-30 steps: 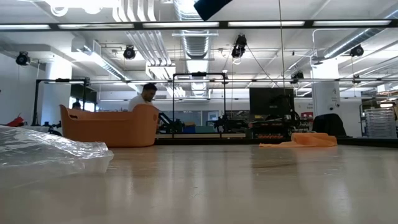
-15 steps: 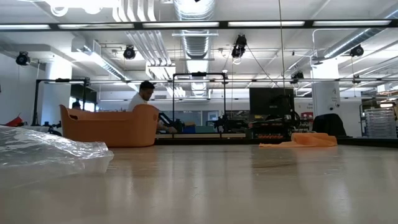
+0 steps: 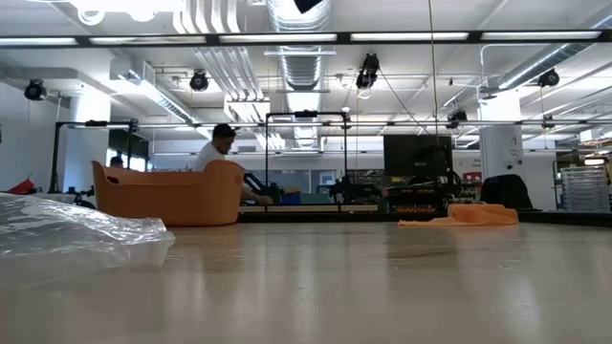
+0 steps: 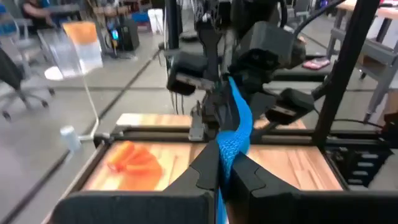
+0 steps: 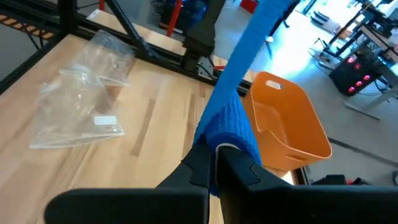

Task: Roll bandage
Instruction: Roll the blue bandage

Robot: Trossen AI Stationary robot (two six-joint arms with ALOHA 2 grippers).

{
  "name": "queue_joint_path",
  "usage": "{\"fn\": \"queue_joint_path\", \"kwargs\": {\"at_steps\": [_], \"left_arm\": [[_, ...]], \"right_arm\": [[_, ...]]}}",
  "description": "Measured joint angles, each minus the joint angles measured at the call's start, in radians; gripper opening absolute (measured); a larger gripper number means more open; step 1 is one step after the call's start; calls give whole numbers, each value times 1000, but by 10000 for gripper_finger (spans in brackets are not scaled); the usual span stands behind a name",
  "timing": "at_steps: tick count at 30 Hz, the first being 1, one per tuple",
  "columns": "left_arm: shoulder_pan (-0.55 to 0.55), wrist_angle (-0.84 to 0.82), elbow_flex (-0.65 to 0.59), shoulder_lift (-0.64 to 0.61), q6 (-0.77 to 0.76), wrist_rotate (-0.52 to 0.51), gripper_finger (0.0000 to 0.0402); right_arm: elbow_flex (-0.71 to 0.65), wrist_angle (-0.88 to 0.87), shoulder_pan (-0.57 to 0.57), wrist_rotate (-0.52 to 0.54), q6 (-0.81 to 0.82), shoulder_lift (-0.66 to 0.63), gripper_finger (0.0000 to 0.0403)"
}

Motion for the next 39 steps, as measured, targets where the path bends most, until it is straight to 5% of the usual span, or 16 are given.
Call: {"fn": "queue_joint_path", "kwargs": {"at_steps": [13, 19, 27, 34, 39], "left_arm": [[-1, -289, 167, 38, -149, 137, 0], [-2, -290, 169, 40, -199, 257, 0], [24, -275, 168, 58, -148, 138, 0], [64, -277, 168, 101, -98, 135, 0], [63, -353, 167, 118, -39, 160, 0]], "right_arm": [[1, 12, -12, 66, -21, 8, 3], [1, 5, -12, 208, -21, 8, 3], [1, 59, -11, -28, -18, 22, 3], [2, 113, -10, -208, -20, 34, 3], [3, 130, -9, -241, -9, 20, 3]]}}
